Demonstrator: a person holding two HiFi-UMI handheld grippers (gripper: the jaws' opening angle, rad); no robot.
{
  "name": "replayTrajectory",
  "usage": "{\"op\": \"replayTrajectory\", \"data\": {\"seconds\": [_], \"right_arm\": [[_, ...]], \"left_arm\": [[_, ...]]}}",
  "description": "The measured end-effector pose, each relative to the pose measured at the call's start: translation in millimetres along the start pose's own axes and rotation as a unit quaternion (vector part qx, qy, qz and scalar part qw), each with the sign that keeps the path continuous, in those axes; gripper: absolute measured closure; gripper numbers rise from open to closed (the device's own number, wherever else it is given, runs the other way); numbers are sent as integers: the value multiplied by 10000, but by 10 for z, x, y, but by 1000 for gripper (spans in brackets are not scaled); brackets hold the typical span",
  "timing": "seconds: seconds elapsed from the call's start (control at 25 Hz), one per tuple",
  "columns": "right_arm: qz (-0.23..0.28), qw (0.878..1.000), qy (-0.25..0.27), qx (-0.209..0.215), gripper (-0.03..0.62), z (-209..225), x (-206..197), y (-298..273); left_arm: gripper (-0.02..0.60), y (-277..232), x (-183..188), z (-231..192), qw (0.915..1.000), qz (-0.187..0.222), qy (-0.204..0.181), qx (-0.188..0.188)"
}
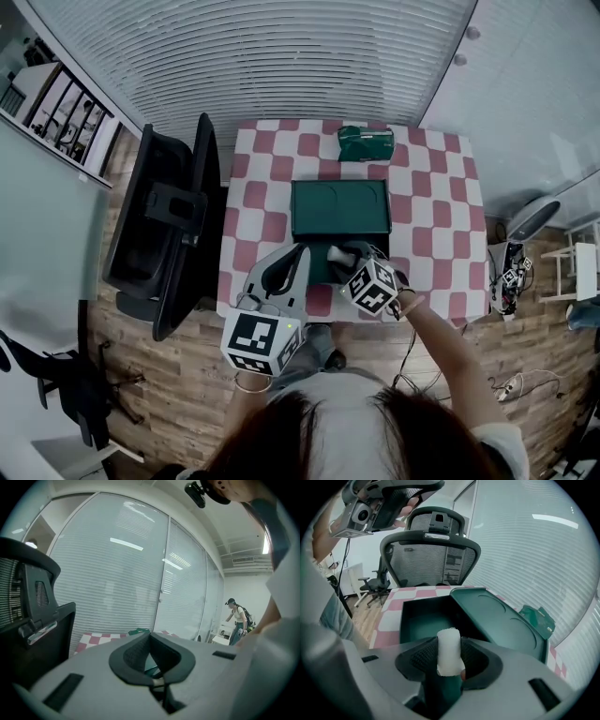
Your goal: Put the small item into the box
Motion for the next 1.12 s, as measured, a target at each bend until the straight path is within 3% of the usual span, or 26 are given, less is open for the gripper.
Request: {"op": "replayTrajectory", "data": {"seconds": [1.12], "right_arm": [[-499,9984,-195,167,404,15,-55,-126]], "left_arm": [[574,34,-73,-49,9999,-80,76,28]]}}
Point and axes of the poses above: the fingertips, and each gripper's own axes: y backward along the fingers, z to its right, x out of its top, the point moved 1 cm from there along y, backward along the fingers, and after that the axes turned 8 degrees about -y, right-handed, at the moved point
